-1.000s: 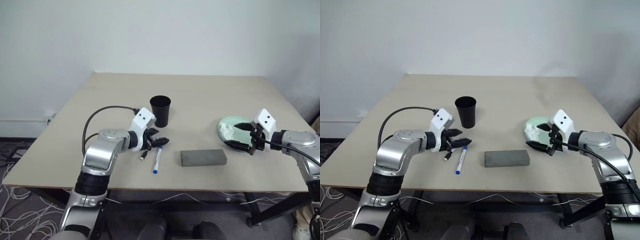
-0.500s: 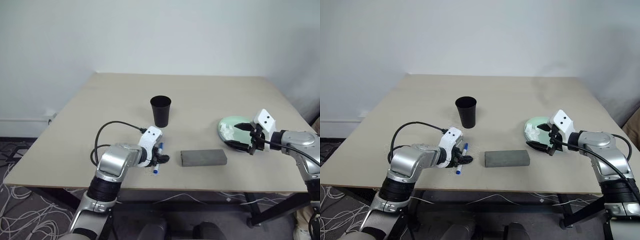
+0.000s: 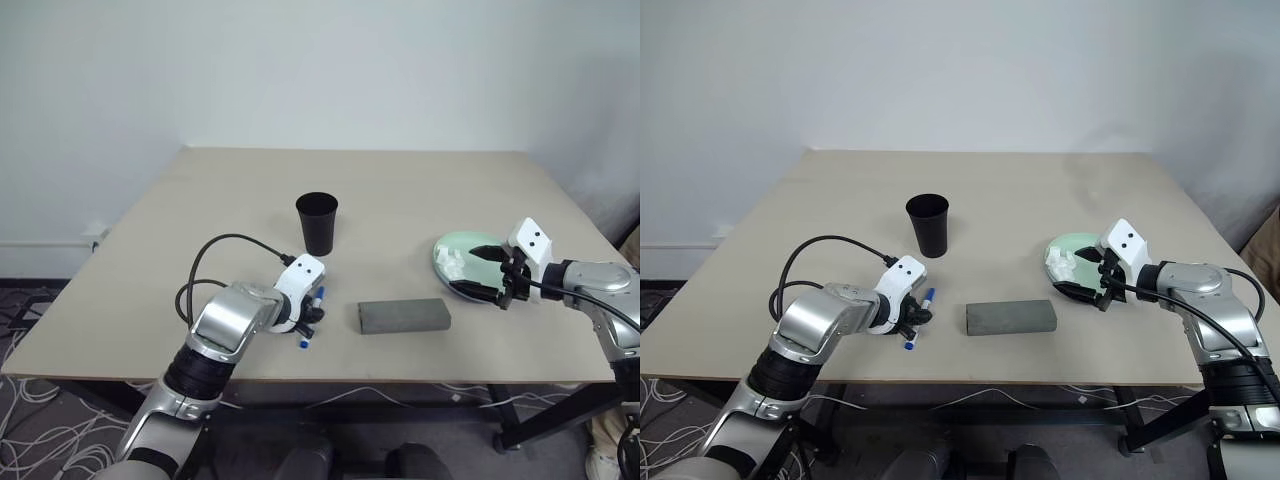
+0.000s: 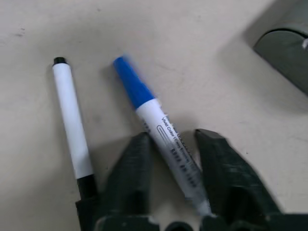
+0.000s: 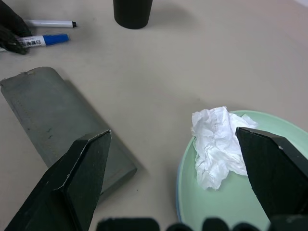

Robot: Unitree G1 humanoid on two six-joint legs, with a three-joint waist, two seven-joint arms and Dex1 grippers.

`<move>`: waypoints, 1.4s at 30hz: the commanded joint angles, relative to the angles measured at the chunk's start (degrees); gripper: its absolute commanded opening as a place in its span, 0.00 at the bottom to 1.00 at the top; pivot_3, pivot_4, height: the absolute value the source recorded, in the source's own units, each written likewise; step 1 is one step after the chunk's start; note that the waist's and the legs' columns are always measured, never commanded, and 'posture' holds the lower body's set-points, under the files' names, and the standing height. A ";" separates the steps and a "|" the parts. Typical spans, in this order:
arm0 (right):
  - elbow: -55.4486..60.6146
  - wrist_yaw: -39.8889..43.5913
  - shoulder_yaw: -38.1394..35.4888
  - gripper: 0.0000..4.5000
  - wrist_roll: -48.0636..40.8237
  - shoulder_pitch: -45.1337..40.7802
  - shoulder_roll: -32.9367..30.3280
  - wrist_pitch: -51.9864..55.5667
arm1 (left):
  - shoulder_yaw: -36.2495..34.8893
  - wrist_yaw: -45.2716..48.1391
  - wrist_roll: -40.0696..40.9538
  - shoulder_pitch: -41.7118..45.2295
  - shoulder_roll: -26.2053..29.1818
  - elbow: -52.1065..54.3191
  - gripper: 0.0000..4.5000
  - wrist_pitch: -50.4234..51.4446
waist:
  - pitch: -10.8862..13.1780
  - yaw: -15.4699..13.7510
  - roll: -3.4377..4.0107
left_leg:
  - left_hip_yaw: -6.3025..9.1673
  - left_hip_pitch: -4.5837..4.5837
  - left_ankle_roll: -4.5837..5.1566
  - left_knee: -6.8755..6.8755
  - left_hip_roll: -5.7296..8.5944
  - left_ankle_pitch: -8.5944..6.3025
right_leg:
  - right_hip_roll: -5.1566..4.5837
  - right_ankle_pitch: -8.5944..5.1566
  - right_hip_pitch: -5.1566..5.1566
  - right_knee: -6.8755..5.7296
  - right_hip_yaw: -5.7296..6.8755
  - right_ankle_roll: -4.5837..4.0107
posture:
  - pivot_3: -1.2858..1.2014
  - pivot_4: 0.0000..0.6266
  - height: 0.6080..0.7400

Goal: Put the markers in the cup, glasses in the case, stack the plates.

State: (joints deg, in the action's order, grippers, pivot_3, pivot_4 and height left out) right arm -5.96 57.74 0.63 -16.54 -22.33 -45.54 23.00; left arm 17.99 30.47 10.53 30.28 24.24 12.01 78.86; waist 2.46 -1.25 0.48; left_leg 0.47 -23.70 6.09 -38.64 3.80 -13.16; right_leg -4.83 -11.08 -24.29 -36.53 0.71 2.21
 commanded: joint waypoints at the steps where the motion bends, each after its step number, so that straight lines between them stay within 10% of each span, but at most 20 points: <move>1: 0.82 -0.11 -1.76 1.00 0.06 -1.53 -0.48 -0.96 | 2.07 0.57 0.74 -0.05 1.56 -1.64 0.05 -0.91 | 0.00 0.00 0.00 | 0.00 0.00 0.00 0.00 0.00 0.00 | 0.00 0.00 0.00 0.00 0.00 0.00 | 0.52 0.00 0.93; 14: 0.46 -0.13 -1.78 1.00 0.25 -1.73 -0.35 -1.21 | -5.75 4.50 2.33 8.22 1.35 -8.54 0.03 -23.80 | 0.08 -0.64 -0.09 | 0.02 -0.07 -0.03 0.01 -0.01 0.02 | -0.10 -0.06 -0.04 -0.02 0.06 -0.13 | 0.52 0.00 0.93; 22: 0.00 0.05 -1.35 1.00 0.60 -3.12 0.14 -1.21 | -22.94 -2.22 5.12 22.32 -7.59 -28.49 0.03 -51.68 | 0.04 -0.87 -0.08 | 0.01 -0.14 -0.07 0.03 0.00 0.04 | 0.00 0.18 -0.07 0.22 0.06 -0.24 | 0.52 0.00 0.93; 42: 2.21 -0.31 -1.94 1.00 -0.04 -2.94 0.42 0.04 | -27.46 -6.61 -0.93 37.97 -14.48 -80.04 0.03 -92.83 | 0.02 -1.03 -0.15 | 0.08 -0.82 0.21 -0.02 0.31 -0.01 | -0.06 0.36 -0.23 0.84 0.22 -0.13 | 0.52 0.00 0.93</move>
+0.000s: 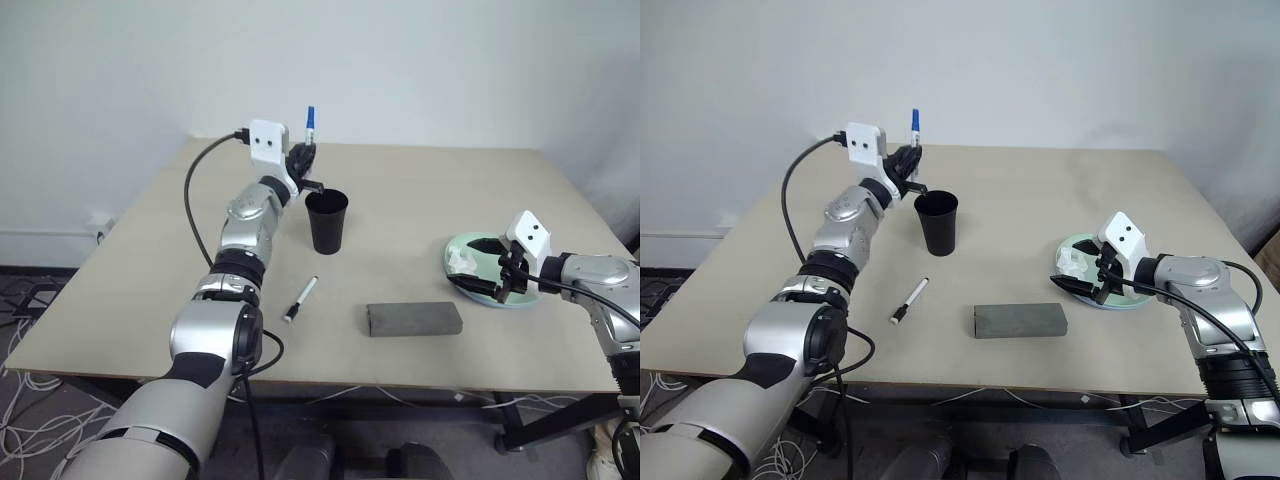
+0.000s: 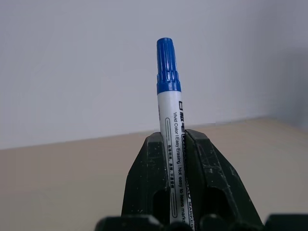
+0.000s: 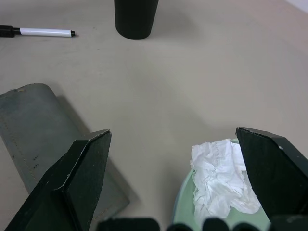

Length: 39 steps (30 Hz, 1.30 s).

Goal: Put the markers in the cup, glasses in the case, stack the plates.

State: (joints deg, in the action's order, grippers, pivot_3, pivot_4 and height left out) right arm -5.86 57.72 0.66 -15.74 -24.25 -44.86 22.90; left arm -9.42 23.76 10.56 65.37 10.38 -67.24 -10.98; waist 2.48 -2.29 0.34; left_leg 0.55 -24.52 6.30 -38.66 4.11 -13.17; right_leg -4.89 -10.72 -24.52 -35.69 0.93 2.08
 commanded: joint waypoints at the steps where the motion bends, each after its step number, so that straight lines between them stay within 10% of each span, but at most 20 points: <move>1: 2.22 -0.39 -2.01 1.00 -0.85 -0.94 -0.22 0.17 | 0.00 0.33 -1.25 2.81 -1.06 -1.38 0.03 -3.57 | 0.00 0.01 0.00 | 0.00 0.00 0.01 -0.01 0.00 0.00 | 0.00 0.01 0.00 0.00 0.00 0.01 | 0.52 0.00 0.93; 21: 3.93 -1.60 -2.56 1.00 -1.15 0.01 0.15 1.18 | 2.27 -0.95 -7.96 -1.17 -1.50 -5.42 0.03 -6.82 | -0.01 0.05 -0.01 | 0.01 0.01 0.06 -0.15 0.01 -0.02 | 0.03 0.07 0.02 -0.07 0.01 0.08 | 0.52 0.00 0.93; 33: 3.27 -1.48 -2.42 1.00 -0.93 -0.29 0.49 0.85 | 1.56 -0.92 -7.78 -2.26 -0.82 -4.80 0.97 -7.15 | -0.02 0.05 -0.01 | 0.01 0.01 0.06 -0.19 0.01 -0.02 | 0.03 0.09 0.02 -0.09 0.01 0.08 | 0.52 0.00 0.93; 39: 3.09 -1.47 -2.30 1.00 -0.84 -0.38 0.69 0.70 | 1.17 4.07 -6.32 -2.11 0.69 -1.96 1.00 -7.11 | -0.02 0.08 -0.01 | 0.01 0.01 0.06 -0.21 0.01 -0.01 | 0.04 0.11 0.02 -0.09 0.01 0.08 | 0.52 0.00 0.93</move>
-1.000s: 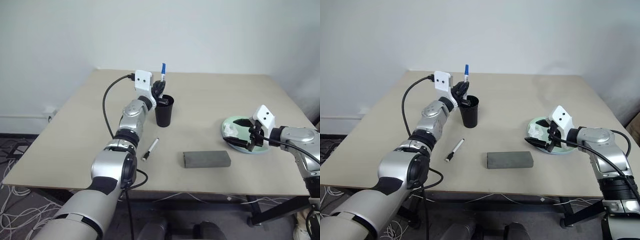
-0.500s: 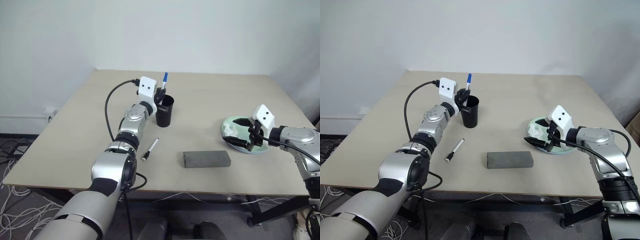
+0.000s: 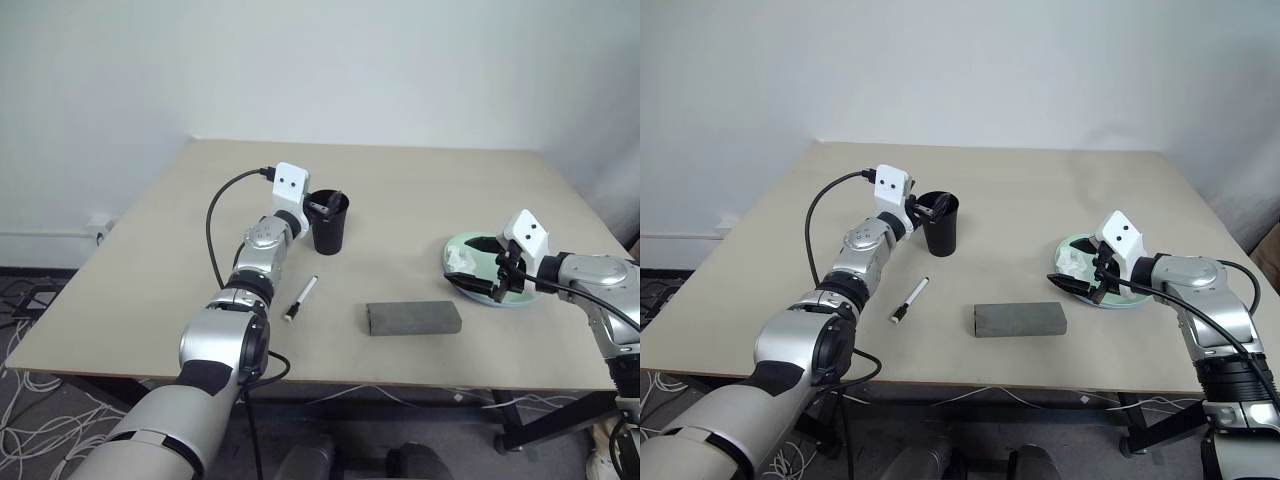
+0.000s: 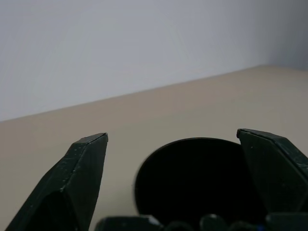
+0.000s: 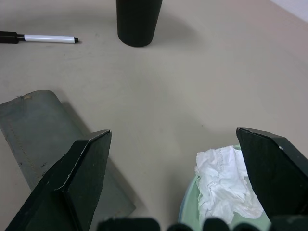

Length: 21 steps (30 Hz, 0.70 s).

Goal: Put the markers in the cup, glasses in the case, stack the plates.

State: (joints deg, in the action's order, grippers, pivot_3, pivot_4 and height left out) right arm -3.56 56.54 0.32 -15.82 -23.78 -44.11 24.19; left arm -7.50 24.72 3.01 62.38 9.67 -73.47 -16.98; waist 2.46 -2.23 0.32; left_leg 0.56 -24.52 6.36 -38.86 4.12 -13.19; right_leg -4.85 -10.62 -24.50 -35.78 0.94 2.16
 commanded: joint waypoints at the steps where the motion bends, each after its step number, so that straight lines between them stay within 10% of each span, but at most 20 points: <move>1: 0.91 -0.33 -2.00 1.00 -0.78 -0.78 -0.03 -0.55 | -0.80 4.76 1.69 0.86 2.00 5.58 1.00 -0.63 | 0.00 0.05 0.00 | 0.00 0.00 0.00 0.00 0.00 0.00 | 0.00 0.00 0.00 0.00 -0.01 0.00 | 0.52 0.00 0.93; 5: 1.45 -0.45 -2.29 1.00 -0.88 -0.16 -0.14 -0.43 | 1.56 14.03 2.87 -3.55 6.04 21.10 1.00 4.62 | -0.01 0.39 0.02 | 0.00 0.00 0.00 0.02 0.00 0.00 | 0.01 0.01 -0.02 0.00 -0.03 -0.02 | 0.52 0.00 0.93; 13: 1.80 -0.28 -2.13 1.00 -0.78 0.19 0.32 -0.10 | 9.70 25.25 9.29 -27.28 23.04 72.12 1.00 52.66 | -0.03 2.22 0.09 | 0.02 0.08 -0.04 0.09 0.00 0.02 | 0.08 0.01 -0.04 -0.06 -0.19 -0.05 | 0.52 0.00 0.93; 21: 0.47 0.73 -0.88 1.00 -0.40 -1.60 1.06 -0.25 | 14.72 15.83 7.80 -34.32 23.76 83.43 1.00 74.04 | 0.02 1.51 0.13 | 0.03 0.92 -0.02 0.17 0.00 0.00 | 0.04 -0.16 0.60 -0.10 -0.10 0.15 | 0.52 0.00 0.93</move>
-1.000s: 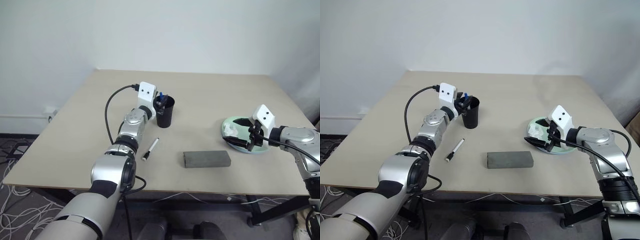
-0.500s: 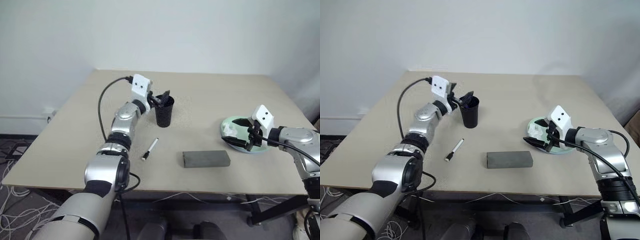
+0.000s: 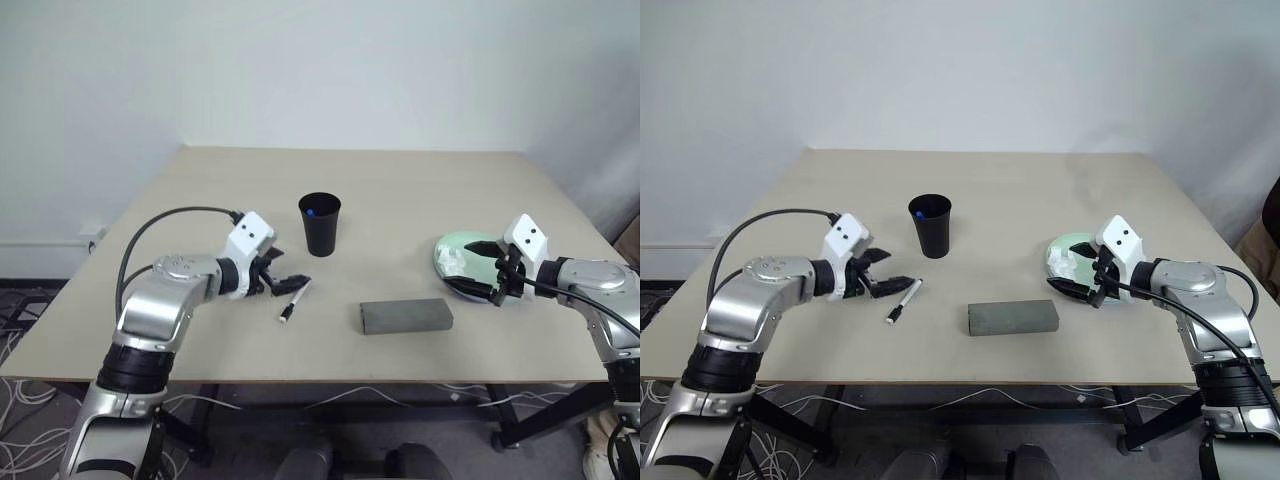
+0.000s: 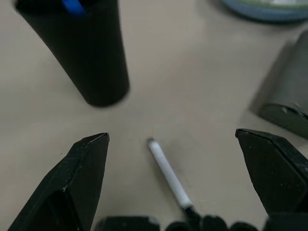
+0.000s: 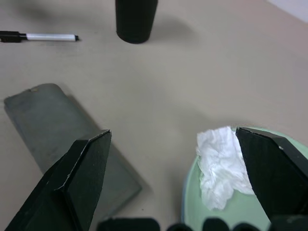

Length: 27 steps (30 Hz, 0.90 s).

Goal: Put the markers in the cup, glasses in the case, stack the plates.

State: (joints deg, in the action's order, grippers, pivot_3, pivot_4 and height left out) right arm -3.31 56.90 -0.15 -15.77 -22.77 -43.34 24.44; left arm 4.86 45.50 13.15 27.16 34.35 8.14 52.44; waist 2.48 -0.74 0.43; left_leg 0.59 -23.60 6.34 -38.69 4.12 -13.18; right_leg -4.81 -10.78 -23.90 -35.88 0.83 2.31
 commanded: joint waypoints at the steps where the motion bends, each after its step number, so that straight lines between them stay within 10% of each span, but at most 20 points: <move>1: -0.03 0.50 -0.24 1.00 -0.36 -2.88 0.36 -0.56 | 3.65 -6.44 -3.32 0.88 -1.27 1.52 1.00 5.68 | 0.00 0.03 0.03 | -0.01 0.05 0.00 0.02 0.00 0.00 | 0.00 0.05 0.02 0.00 -0.03 0.06 | 0.52 0.00 0.93; 13: 0.68 0.42 -0.54 1.00 -0.43 -2.17 0.28 -0.35 | 12.14 -16.62 -8.63 2.63 -6.03 -5.70 1.00 11.33 | -0.02 -0.08 0.03 | 0.02 0.06 -0.23 0.22 0.00 0.14 | 0.08 0.37 -0.19 -0.01 -0.15 -0.09 | 0.52 0.00 0.93; 27: 1.14 0.00 -0.93 1.00 -0.56 -1.77 0.30 -0.49 | 7.13 -18.96 -6.28 3.21 -8.01 -12.85 0.06 14.23 | -0.04 0.76 0.05 | 0.02 0.07 -0.26 0.43 -0.29 0.12 | -0.13 0.83 -0.27 0.07 0.08 0.06 | 0.52 0.00 0.93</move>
State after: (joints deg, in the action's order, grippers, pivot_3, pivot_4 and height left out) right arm -3.55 57.29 0.78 -15.70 -23.88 -42.59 24.44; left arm 13.13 27.91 7.56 30.64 25.87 -2.22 64.70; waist 2.44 0.02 0.49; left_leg 0.61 -23.53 6.07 -38.26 3.77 -13.07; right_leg -4.93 -9.92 -24.16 -35.81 0.98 2.33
